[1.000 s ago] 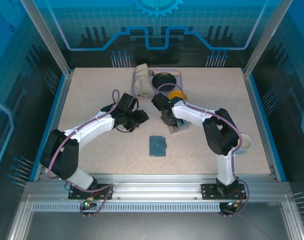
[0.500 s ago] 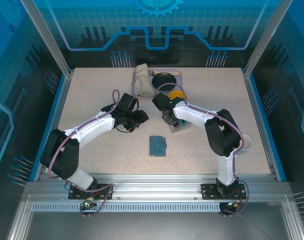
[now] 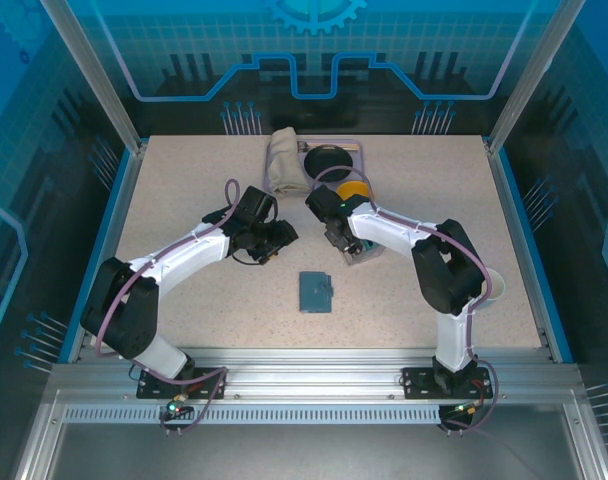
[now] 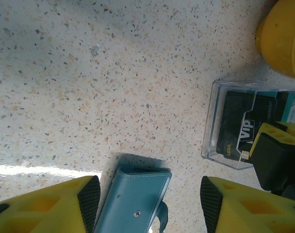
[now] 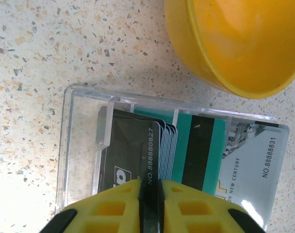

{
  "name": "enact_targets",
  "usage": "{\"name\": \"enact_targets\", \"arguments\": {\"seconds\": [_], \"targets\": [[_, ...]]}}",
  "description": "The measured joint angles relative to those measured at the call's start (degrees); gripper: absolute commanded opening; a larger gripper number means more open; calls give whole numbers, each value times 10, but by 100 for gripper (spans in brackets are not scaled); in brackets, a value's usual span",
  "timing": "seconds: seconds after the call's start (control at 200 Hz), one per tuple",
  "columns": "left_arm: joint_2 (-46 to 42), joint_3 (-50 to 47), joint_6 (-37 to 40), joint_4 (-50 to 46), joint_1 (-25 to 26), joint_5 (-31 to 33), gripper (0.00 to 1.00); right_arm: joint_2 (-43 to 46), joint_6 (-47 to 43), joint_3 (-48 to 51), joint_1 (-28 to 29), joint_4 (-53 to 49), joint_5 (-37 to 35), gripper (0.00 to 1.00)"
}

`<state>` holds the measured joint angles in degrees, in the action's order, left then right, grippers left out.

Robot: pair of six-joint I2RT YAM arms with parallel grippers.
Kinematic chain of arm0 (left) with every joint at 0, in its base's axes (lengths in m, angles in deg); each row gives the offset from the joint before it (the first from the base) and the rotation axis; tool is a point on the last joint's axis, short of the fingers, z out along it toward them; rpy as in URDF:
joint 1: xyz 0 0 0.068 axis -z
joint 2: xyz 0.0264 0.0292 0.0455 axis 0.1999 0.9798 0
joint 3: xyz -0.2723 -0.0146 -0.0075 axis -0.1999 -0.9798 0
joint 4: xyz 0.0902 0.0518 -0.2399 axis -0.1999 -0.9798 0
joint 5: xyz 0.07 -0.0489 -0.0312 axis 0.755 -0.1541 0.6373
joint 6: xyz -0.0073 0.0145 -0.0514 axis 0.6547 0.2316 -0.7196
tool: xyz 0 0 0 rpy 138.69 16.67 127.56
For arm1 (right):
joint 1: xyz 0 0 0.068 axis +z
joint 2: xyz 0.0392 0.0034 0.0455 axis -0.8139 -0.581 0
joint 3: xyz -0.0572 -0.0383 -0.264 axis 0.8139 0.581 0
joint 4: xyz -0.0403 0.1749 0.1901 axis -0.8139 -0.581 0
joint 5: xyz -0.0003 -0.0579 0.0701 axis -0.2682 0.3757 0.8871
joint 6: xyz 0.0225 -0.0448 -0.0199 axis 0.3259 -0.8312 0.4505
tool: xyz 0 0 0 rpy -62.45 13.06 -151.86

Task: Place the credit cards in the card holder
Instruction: Pick up the credit card from the storage box.

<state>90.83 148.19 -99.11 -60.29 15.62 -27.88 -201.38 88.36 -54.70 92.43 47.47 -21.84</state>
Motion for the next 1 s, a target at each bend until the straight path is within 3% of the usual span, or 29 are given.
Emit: {"name": "enact_targets", "arguments": {"seconds": [0.315,0.685,0.865,1.0], "targets": [[0,1,0,0,0,-2,60,12,3,0,-1,-1,9,0],[1,1,0,0,0,-4,60,50,18,0,-13,-12,68,0],[1,1,0,7,0,-15,60,79,34,0,-31,-20,116,0],[0,-3,-2,48,0,-40,61,137,60,7,-58,-17,193,0]]}}
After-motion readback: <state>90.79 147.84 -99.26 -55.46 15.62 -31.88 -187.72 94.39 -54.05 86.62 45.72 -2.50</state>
